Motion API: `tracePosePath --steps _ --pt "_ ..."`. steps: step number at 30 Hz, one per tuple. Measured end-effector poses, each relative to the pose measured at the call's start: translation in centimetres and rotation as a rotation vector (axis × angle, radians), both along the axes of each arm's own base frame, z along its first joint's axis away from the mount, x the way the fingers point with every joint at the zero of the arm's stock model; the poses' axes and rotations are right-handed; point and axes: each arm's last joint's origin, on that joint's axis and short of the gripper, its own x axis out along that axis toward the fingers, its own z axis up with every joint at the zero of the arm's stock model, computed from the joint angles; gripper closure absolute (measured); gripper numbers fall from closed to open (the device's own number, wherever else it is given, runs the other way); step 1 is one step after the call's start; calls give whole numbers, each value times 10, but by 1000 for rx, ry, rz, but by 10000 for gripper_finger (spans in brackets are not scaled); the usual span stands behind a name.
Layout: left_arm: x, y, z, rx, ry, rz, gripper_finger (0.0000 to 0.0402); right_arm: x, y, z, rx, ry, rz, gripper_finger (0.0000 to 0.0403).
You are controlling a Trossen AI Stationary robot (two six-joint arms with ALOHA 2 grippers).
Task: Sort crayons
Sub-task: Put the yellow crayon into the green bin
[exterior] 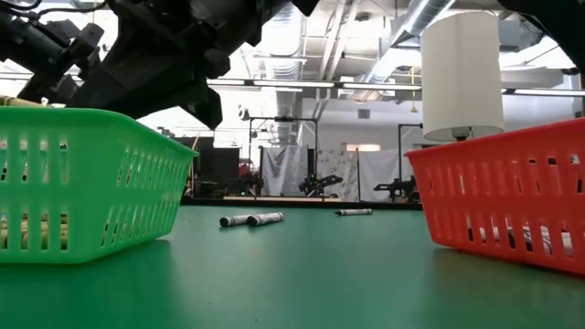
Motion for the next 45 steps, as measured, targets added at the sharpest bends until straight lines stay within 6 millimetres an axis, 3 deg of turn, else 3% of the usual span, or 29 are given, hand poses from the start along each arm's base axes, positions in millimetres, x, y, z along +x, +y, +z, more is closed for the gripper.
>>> tracePosePath --steps 13,19,35,45 --pt "0 0 0 1 -2 1 178 7 -14 -12 92 35 60 403" --pt "0 0 0 1 -1 1 178 14 -16 -33 200 88 107 403" --pt "0 0 0 1 0 1 178 16 -20 -34 233 91 98 402" --pt "0 0 0 1 0 1 178 17 -20 -33 244 93 90 377"
